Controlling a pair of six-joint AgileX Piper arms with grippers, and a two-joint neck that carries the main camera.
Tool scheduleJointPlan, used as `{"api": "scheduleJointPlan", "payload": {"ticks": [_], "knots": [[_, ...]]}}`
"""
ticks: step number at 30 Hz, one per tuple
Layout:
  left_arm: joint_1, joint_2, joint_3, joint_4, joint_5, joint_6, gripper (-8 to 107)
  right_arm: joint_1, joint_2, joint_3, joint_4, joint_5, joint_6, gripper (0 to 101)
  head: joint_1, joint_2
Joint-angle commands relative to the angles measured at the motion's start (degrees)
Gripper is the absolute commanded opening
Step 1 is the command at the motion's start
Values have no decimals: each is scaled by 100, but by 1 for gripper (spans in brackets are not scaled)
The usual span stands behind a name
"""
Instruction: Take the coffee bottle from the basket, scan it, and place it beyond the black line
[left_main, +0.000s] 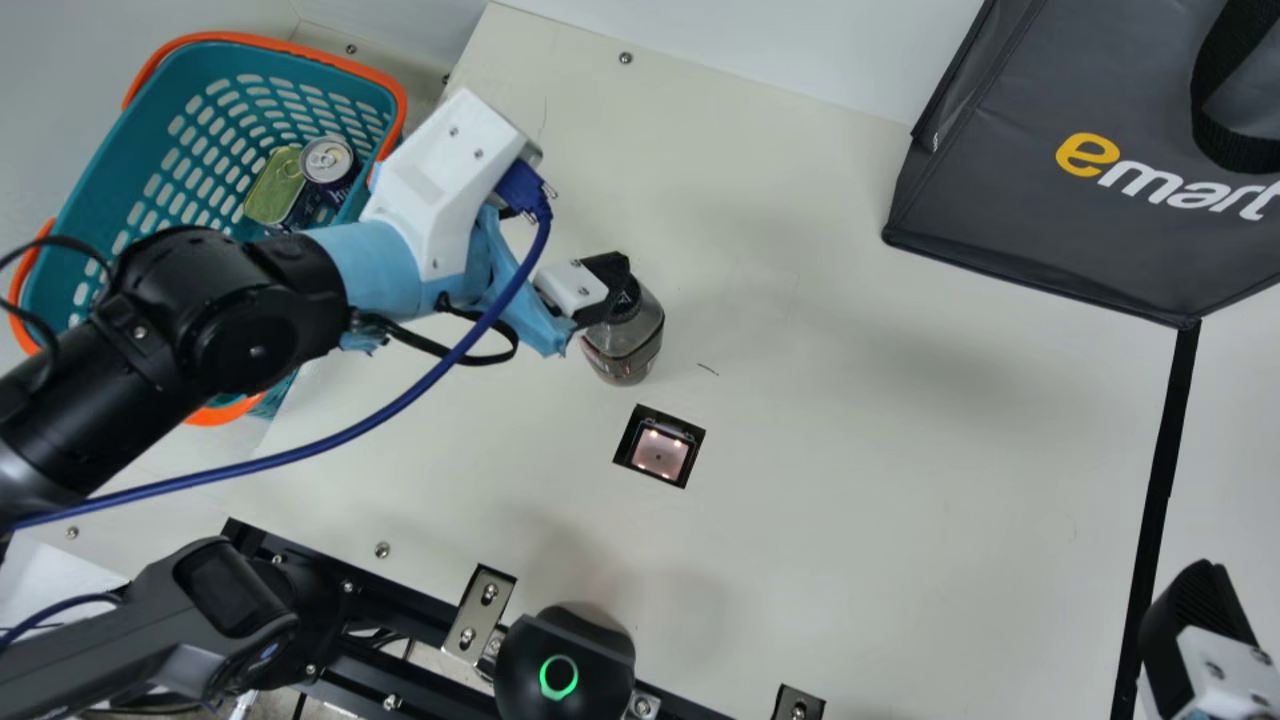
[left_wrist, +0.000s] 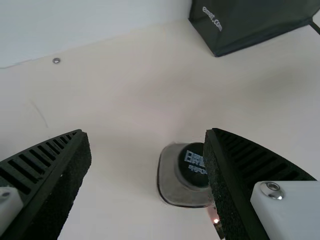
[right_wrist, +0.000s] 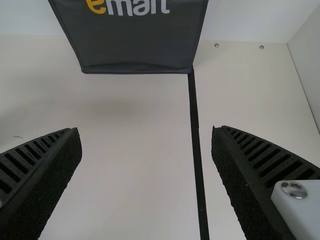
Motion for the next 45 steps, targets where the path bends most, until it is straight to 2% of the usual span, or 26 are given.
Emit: {"api": "scheduleJointPlan", "payload": {"ticks": [1,14,38,45], "knots": [[76,-33,18,13,-34,14,90,0,0,0,0,0,0,91,-148,14],[731,-305,221,75,-289,166,90,0,0,0,0,0,0,91,-148,14],[1933,-501,395,-155,-431,824,90,0,0,0,0,0,0,91,-148,14],[2164,-511,449,-223,-502,1022,90,0,0,0,0,0,0,91,-148,-921]]}}
